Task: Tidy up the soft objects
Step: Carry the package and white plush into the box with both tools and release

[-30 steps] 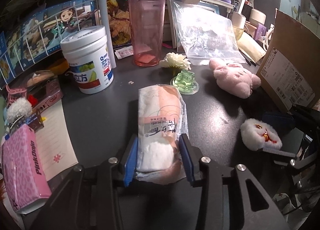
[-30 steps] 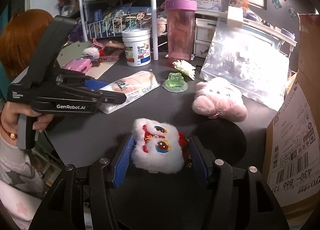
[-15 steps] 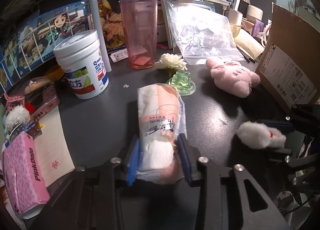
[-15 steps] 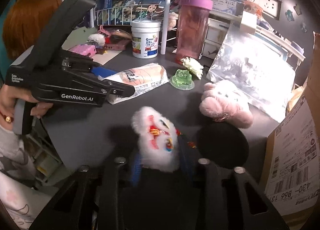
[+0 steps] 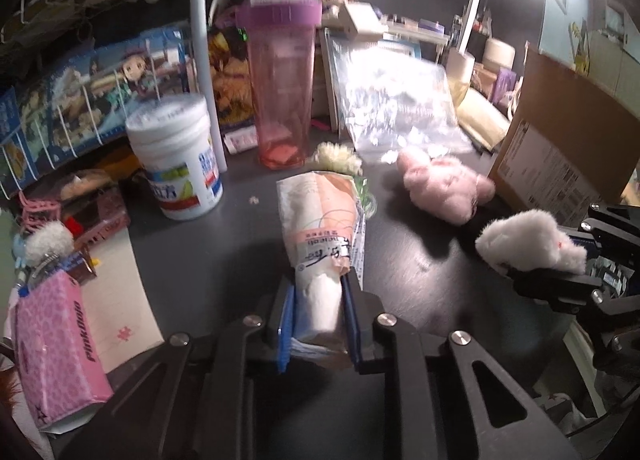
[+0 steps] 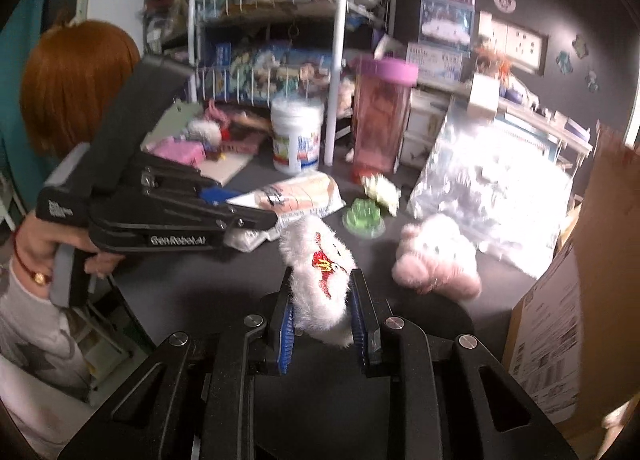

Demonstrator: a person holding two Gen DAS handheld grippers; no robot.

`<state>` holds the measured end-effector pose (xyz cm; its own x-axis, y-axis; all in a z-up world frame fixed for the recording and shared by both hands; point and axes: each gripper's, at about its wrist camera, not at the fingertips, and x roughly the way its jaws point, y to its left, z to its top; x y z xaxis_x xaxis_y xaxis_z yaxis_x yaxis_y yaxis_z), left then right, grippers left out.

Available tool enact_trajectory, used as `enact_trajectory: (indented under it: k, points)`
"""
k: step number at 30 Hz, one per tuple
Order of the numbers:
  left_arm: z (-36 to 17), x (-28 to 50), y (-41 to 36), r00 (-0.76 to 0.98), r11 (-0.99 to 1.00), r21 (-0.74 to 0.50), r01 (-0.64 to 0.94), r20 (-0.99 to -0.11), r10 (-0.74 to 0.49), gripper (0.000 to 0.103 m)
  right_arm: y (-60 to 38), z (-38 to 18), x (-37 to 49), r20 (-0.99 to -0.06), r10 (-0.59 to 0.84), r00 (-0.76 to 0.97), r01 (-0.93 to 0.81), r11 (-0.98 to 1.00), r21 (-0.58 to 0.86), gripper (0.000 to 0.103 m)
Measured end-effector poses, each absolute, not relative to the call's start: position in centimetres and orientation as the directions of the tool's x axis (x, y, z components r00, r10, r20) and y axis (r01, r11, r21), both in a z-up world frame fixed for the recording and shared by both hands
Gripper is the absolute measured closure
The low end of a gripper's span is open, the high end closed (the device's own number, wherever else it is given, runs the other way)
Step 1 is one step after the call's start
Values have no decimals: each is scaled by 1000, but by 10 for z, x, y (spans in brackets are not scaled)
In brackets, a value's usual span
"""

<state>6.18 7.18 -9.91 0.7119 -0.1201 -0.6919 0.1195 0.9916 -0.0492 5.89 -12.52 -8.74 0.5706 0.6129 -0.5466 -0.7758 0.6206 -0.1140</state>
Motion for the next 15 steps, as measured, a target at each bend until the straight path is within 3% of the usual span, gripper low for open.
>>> enact_trajectory:
  k: [15]
  points:
    - [18,38,34,852,973,-25,229,-478,-212,84,-168,15,32,-309,673,672,-731,670,-131,84]
